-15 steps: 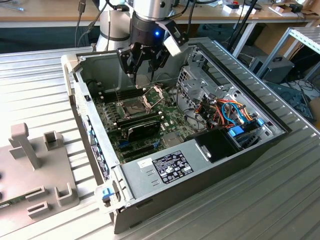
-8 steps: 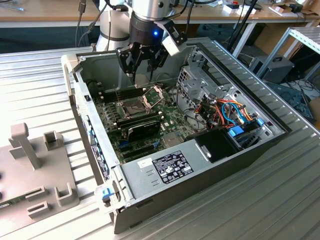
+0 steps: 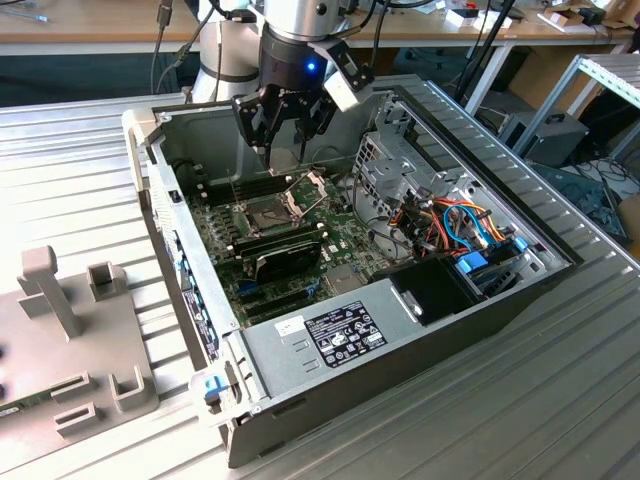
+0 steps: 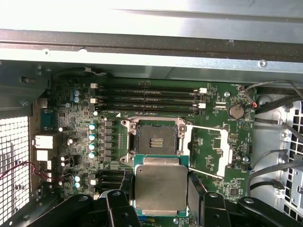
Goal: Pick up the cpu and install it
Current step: 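Place the cpu into insertion slot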
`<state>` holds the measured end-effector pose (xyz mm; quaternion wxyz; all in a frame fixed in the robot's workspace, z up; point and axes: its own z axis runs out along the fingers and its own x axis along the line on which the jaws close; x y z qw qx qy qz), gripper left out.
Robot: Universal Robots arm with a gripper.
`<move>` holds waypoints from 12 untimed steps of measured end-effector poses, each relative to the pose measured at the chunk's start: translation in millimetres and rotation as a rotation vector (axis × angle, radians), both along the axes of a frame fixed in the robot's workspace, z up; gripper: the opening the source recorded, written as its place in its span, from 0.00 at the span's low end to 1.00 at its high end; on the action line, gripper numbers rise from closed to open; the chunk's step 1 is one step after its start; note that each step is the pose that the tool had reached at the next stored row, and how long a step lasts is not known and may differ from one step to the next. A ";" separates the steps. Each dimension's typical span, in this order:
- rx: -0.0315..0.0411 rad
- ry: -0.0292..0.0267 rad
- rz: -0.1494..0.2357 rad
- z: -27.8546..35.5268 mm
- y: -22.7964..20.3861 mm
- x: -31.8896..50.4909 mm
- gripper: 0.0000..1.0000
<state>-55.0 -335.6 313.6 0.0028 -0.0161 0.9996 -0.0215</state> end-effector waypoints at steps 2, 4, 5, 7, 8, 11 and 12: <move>-0.0001 0.0000 0.000 0.0 0.0 0.0 0.55; 0.0000 0.0000 0.000 0.0 0.1 0.0 0.55; 0.0000 0.0000 0.000 0.0 0.1 0.0 0.55; 0.0000 0.0000 0.000 0.0 0.1 0.0 0.55; -0.0001 0.0000 0.000 0.0 0.1 0.0 0.55; -0.0001 0.0000 -0.022 -0.2 0.2 0.0 0.55; -0.0002 0.0000 -0.047 -0.4 0.2 0.0 0.55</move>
